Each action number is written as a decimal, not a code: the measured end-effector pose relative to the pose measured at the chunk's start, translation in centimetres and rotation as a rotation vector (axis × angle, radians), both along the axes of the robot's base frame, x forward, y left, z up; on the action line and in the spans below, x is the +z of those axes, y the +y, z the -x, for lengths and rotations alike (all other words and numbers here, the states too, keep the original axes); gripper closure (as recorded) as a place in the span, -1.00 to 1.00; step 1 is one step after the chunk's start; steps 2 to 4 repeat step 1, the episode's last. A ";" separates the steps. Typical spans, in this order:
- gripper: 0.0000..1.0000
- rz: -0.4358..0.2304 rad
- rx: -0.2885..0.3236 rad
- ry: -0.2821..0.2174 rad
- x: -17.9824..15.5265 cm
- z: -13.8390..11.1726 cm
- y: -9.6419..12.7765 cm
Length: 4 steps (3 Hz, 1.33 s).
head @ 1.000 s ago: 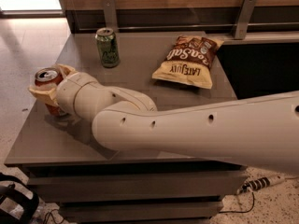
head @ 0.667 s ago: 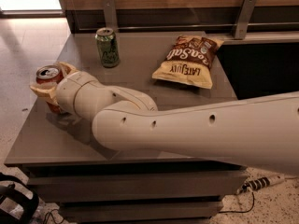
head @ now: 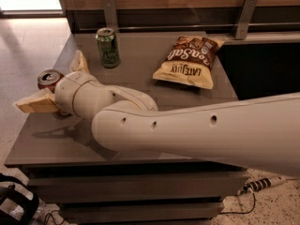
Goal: Place coke can upright
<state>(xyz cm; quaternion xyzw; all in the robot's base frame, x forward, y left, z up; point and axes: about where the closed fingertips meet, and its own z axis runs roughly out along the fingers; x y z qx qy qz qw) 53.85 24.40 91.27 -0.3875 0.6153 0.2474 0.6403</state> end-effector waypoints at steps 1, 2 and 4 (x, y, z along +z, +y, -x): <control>-1.00 0.000 0.000 0.000 0.0 0.0 0.0; -1.00 0.000 0.000 0.000 0.0 0.0 0.0; -1.00 0.000 0.000 0.000 0.0 0.0 0.0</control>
Offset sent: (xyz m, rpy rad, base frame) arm 0.0000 0.0000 0.0000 0.0000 0.0000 0.0000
